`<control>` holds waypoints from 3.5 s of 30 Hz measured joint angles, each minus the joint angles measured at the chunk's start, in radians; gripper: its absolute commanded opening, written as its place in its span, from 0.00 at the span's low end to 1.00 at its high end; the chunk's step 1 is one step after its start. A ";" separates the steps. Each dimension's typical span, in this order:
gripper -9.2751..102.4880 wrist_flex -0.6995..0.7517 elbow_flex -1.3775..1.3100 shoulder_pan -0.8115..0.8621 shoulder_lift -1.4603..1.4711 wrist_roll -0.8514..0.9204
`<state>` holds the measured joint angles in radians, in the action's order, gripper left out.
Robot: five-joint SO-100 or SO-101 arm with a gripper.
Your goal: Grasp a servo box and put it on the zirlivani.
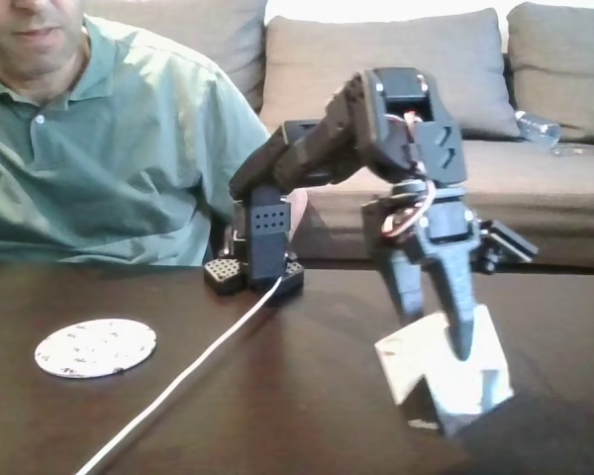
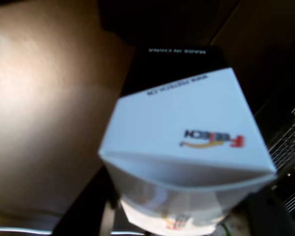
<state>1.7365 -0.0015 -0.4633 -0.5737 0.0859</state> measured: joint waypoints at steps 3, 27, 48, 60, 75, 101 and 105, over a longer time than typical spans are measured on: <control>0.24 0.000 0.009 0.011 0.000 -0.002; 0.24 0.000 1.046 0.293 -1.121 0.023; 0.24 -0.173 2.060 0.922 -1.870 0.296; 0.24 -0.419 2.339 0.946 -1.870 0.239; 0.24 -0.508 2.264 1.141 -1.667 0.235; 0.43 -0.634 2.249 1.146 -1.494 0.235; 0.44 -0.614 2.217 1.115 -1.491 0.235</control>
<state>1.1229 2.2151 0.6519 -2.0647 0.3206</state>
